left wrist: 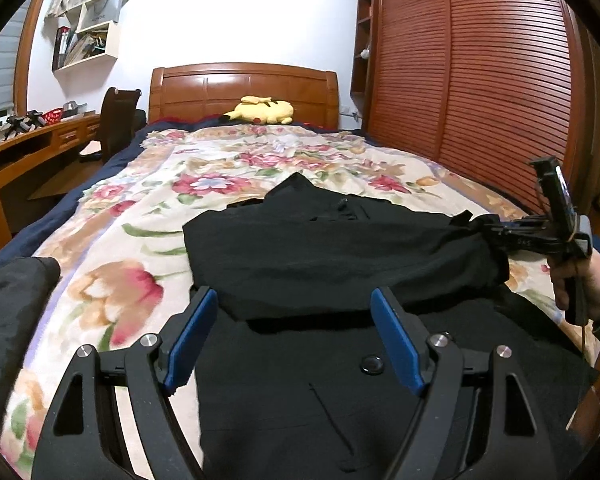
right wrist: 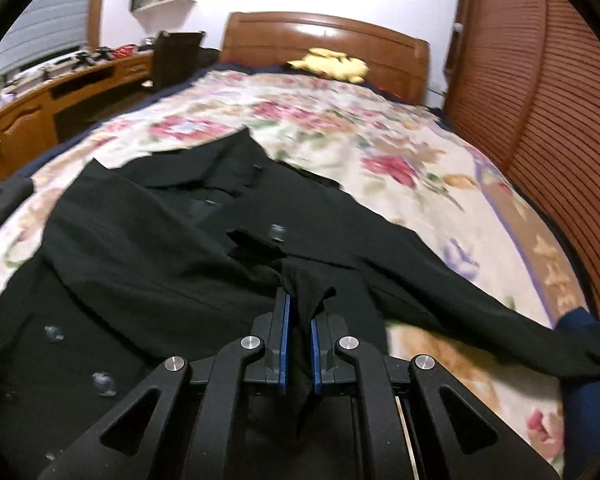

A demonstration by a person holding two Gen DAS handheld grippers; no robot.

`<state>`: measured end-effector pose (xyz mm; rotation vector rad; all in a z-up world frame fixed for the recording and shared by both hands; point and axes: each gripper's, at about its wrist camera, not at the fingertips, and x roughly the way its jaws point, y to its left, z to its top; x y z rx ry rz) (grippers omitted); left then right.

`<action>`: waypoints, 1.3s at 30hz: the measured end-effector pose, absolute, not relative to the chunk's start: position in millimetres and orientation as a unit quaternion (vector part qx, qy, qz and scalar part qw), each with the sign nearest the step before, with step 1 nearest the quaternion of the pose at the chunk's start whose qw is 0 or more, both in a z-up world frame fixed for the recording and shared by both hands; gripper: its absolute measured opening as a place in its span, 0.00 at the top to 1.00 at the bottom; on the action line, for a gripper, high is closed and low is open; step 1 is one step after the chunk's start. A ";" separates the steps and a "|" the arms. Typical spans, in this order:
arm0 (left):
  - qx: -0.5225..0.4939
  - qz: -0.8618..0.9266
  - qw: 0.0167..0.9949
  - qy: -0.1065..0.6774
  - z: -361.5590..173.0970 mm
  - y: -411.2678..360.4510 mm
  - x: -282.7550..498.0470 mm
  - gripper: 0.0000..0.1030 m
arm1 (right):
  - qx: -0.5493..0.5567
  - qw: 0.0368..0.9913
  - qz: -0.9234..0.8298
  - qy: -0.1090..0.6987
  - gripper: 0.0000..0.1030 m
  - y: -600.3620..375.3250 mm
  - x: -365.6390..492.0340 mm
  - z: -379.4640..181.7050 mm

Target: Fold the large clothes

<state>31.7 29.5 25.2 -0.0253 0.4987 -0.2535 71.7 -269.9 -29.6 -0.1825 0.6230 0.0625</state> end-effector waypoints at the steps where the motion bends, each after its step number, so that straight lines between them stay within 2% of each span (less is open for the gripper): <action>1: -0.011 -0.126 0.961 0.246 24.8 28.3 31.6 0.23 | -0.092 0.946 0.024 0.310 0.92 -269.7 78.7 -27.4; 11: -0.014 -0.122 0.963 0.239 27.5 27.0 30.6 0.23 | -0.102 0.940 -0.050 0.323 0.92 -270.3 69.1 -1.9; 23: -0.007 -0.131 0.962 0.240 26.9 17.1 28.7 0.23 | -0.107 0.936 -0.077 0.328 0.92 -267.1 53.2 2.0; 29: -0.003 -0.145 0.960 0.239 26.8 6.3 25.3 0.23 | -0.102 0.940 -0.058 0.320 0.71 -266.1 46.7 0.4; 33: 0.002 -0.149 0.959 0.239 26.7 -2.0 26.3 0.23 | -0.101 0.945 -0.050 0.306 0.45 -273.0 35.5 3.2; 39: 0.006 -0.158 0.957 0.243 25.2 -9.2 29.1 0.23 | -0.087 0.947 -0.054 0.304 0.42 -299.6 19.0 0.8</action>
